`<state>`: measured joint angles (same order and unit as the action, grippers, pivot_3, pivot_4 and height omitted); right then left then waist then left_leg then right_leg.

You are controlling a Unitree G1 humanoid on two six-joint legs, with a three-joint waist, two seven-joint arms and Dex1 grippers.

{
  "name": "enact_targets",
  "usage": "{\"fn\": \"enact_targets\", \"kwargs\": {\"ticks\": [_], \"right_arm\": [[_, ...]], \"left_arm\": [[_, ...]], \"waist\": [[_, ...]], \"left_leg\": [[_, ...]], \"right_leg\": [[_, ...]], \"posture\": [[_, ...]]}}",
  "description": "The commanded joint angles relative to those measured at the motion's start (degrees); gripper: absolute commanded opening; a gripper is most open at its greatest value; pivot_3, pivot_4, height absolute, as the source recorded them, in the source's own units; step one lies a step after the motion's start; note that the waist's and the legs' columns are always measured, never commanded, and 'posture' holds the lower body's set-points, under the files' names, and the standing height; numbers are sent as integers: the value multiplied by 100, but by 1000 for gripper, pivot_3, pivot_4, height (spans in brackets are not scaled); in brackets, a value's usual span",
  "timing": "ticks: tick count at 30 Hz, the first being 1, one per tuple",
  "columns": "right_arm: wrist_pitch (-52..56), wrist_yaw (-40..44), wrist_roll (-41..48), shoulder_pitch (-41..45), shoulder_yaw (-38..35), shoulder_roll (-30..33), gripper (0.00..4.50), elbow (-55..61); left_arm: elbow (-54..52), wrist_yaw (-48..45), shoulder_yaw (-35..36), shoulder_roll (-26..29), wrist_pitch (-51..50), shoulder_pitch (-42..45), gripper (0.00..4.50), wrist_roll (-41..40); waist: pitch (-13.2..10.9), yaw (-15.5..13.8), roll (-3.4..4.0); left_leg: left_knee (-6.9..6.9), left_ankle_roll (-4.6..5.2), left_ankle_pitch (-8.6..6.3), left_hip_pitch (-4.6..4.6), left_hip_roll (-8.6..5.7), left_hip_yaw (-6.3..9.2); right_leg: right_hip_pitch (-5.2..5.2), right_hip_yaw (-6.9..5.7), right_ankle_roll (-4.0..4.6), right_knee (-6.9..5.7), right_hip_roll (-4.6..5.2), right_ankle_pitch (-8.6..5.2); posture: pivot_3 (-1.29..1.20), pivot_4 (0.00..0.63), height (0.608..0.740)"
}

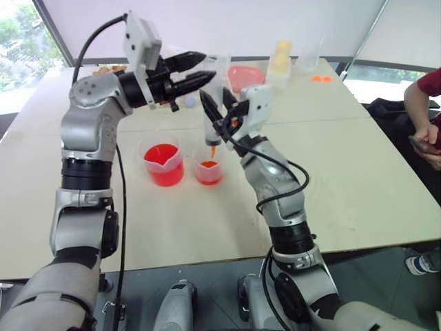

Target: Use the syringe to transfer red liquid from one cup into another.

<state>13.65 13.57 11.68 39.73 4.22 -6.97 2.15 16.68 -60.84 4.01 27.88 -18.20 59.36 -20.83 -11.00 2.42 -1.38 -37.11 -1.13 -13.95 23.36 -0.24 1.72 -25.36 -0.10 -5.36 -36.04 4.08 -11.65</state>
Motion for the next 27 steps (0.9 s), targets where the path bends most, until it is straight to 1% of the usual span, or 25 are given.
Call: {"fn": "enact_targets", "kwargs": {"ticks": [1,3,5,6,8,9,11,12,14,16,18,21,24,27], "right_arm": [[-237,78,144,287,80,-104,1521,468],[-179,85,206,333,35,-104,1521,477],[30,9,471,454,-163,-159,1521,499],[220,-97,716,545,-347,-214,1521,523],[859,-475,1522,898,-984,-202,1521,589],[1343,-667,1958,1120,-1326,-8,1521,592],[2260,-905,2547,1442,-1804,487,1521,595],[2869,-981,2875,1597,-2027,827,1521,555],[3928,-1078,3444,1831,-2370,1499,1521,395],[4839,-1232,3874,2012,-2662,2013,1521,133],[5650,-1424,4001,2114,-2873,2432,1521,-195],[6632,-1609,3985,2055,-3085,2794,1521,-689],[7142,-1680,3814,1832,-3195,2845,1521,-1015],[7272,-1557,3631,1478,-2963,2736,1521,-1072]], "left_arm": [[79,11,200,259,-120,105,3270,-107],[48,102,420,408,-307,39,3270,-306],[-66,190,628,525,-493,-91,3270,-509],[-145,234,710,571,-600,-164,3270,-606],[-512,265,898,715,-940,-485,3270,-872],[-853,238,1023,799,-1200,-729,3270,-1122],[-1514,263,1174,954,-1692,-1148,3270,-1524],[-1859,286,1198,1056,-1896,-1384,3270,-1658],[-2501,341,1191,1271,-2208,-1873,3270,-1838],[-3034,373,1219,1452,-2445,-2303,3270,-2042],[-3534,428,1250,1633,-2683,-2724,3270,-2242],[-4233,477,1162,1867,-2796,-3348,3270,-2319],[-4713,546,980,1965,-2690,-3812,3270,-2226],[-4855,783,901,1822,-2654,-4028,3270,-2265]], "waist": [[-2,23,3],[-2,22,3],[-3,37,4],[-3,32,4],[-3,13,5],[-3,6,5],[-3,-21,5],[-3,-41,5],[-3,-101,5],[-4,-130,7],[-4,-134,7],[-4,-123,7],[-4,-130,7],[-4,-133,7]], "left_leg": [[0,0,0,0,1,-1],[1,0,0,-1,1,-1],[1,0,0,-1,3,-1],[1,0,0,-1,4,-1],[1,0,0,-1,5,1],[0,0,0,-1,8,1],[0,0,0,0,9,3],[-1,0,0,3,13,5],[0,0,0,4,6,6],[4,0,0,4,1,4],[6,0,0,4,-2,-8],[7,1,0,2,-1,-20],[7,2,-1,3,-5,-22],[6,2,-1,3,-5,-21]], "right_leg": [[-1,1,0,0,-1,0],[-2,2,0,-2,-2,0],[-4,3,0,-2,-3,0],[-4,3,1,-3,-3,0],[-4,2,1,-3,-4,0],[-3,3,1,-4,0,0],[-1,2,1,-4,6,0],[-1,0,1,-1,9,0],[1,-2,0,2,32,0],[2,-1,1,13,44,0],[4,-1,15,25,45,-9],[6,-1,19,25,40,-11],[5,-1,19,25,32,-11],[7,0,19,28,27,-11]], "posture": [[0,150,740],[0,150,740],[0,150,740],[0,150,740],[0,150,740],[0,150,740],[0,150,740],[0,150,740],[0,150,740],[0,150,740],[0,150,740],[0,150,740],[0,150,740],[0,150,740]]}}
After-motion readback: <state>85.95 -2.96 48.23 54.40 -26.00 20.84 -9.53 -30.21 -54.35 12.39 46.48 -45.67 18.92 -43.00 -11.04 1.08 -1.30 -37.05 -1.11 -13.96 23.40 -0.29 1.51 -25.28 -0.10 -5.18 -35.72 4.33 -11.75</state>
